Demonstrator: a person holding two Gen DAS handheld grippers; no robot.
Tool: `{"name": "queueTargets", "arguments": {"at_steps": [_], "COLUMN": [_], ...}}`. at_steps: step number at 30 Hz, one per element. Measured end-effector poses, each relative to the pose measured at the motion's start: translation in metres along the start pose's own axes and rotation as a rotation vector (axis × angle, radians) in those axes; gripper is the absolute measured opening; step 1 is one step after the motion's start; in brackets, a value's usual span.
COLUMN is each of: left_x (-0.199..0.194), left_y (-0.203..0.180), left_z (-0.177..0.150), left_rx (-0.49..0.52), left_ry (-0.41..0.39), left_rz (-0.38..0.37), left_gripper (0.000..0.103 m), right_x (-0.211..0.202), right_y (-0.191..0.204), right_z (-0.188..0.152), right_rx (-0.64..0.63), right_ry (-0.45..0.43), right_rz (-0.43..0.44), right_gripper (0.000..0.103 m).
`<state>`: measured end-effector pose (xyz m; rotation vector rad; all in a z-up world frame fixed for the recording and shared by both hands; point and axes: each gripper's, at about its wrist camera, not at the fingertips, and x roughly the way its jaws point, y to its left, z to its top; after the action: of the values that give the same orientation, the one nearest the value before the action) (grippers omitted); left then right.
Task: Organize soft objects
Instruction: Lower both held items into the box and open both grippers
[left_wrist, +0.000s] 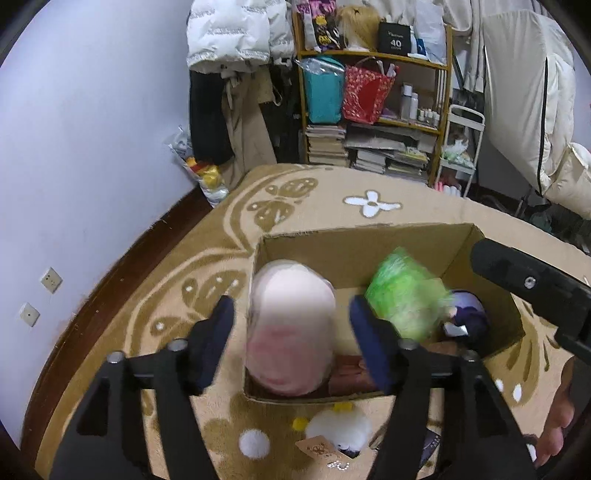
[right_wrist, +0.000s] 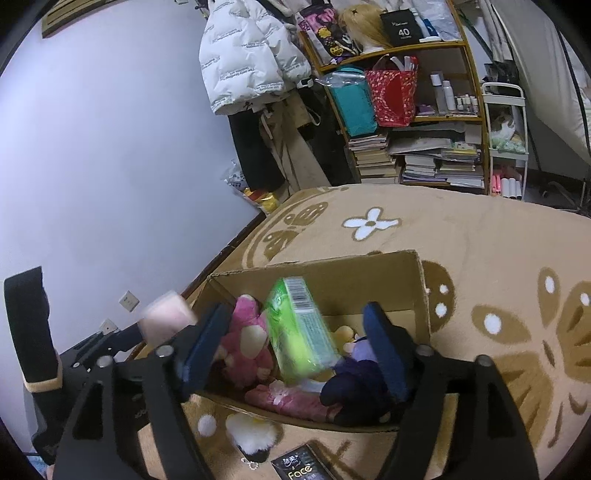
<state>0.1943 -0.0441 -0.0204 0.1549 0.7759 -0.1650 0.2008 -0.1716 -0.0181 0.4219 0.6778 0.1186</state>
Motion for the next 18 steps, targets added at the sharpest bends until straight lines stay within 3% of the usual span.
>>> {"name": "queueTargets", "arguments": {"at_steps": [1, 4, 6, 11, 18], "left_x": [-0.003, -0.008, -0.014, -0.028, -0.045], "left_y": [0.000, 0.003, 0.005, 0.010, 0.016], "left_z": [0.000, 0.001, 0.003, 0.002, -0.003], "left_rx": [-0.003, -0.017, -0.017, -0.003, 0.010], "left_ry": [-0.011, -0.015, -0.022, -0.046, -0.040], "left_rz": [0.014, 0.026, 0.036, 0.100, 0.116], "left_gripper": [0.086, 0.100, 0.100, 0.103, 0.103], "right_x": [-0.002, -0.008, -0.014, -0.028, -0.043], "right_y": [-0.001, -0.004, -0.006, -0.005, -0.002], "right_z": [0.000, 0.001, 0.002, 0.006, 0.002], "right_rx": [0.006, 0.032, 0.039, 0.020, -0.011], "right_ry": [-0.002, -0.014, -0.036, -0.051, -0.045], "right_rz": [-0.001, -0.001, 0.008, -0.009, -0.032], "right_gripper": [0.088, 0.098, 0.103, 0.103, 0.103]}}
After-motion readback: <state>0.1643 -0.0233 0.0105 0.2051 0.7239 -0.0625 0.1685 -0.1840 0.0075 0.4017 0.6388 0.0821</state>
